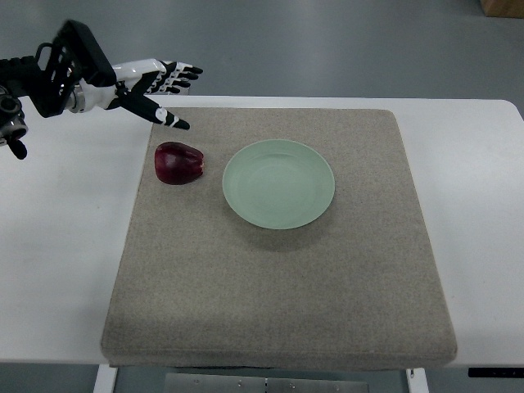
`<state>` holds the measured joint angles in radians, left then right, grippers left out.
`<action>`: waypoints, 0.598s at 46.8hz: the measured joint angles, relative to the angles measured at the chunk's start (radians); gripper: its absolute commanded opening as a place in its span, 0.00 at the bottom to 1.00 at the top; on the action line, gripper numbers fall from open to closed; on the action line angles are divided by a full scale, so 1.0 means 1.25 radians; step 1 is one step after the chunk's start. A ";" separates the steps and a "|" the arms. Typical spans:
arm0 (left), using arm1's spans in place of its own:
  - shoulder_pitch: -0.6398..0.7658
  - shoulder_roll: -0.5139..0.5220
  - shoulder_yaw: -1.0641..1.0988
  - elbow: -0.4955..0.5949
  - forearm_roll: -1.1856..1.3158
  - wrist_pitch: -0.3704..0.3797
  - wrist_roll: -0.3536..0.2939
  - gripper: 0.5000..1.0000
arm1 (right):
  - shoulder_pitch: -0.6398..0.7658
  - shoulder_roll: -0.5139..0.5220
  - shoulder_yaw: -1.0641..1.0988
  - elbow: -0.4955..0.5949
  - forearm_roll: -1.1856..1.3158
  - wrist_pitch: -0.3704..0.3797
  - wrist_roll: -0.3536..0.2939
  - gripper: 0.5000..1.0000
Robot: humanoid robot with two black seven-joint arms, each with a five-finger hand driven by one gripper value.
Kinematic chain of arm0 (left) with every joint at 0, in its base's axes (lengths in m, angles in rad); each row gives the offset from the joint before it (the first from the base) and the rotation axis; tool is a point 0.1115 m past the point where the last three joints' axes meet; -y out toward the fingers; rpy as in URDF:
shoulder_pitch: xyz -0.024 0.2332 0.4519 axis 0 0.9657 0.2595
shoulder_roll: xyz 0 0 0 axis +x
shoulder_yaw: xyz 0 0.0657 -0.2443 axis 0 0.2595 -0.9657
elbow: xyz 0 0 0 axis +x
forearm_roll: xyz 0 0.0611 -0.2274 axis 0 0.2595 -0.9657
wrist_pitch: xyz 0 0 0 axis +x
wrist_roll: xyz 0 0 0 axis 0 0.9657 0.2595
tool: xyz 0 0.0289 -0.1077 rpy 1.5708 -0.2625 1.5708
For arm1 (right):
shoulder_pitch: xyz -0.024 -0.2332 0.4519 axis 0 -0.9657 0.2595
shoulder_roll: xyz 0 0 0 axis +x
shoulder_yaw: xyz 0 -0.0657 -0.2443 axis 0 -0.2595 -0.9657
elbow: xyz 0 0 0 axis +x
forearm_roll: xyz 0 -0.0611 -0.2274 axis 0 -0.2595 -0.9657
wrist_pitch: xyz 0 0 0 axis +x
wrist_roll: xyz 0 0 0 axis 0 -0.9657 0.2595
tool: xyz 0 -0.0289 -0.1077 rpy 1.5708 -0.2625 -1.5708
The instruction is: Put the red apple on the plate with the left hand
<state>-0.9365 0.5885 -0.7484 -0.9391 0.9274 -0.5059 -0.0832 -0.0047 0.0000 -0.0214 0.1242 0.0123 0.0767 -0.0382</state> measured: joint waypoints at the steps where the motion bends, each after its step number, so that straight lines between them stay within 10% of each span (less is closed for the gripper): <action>1: 0.000 0.000 -0.006 0.008 -0.049 0.000 0.000 1.00 | 0.000 0.000 0.000 0.000 0.000 0.000 0.000 0.86; 10: 0.011 0.002 -0.002 0.091 -0.476 0.012 0.013 1.00 | 0.000 0.000 0.000 0.000 0.000 0.000 0.000 0.86; 28: 0.025 -0.006 -0.003 0.130 -0.570 0.016 0.015 1.00 | 0.000 0.000 0.000 0.000 0.000 0.000 0.000 0.86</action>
<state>-0.9058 0.5813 -0.7522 -0.7763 0.2146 -0.4863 -0.0644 -0.0047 0.0000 -0.0215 0.1242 0.0123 0.0767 -0.0384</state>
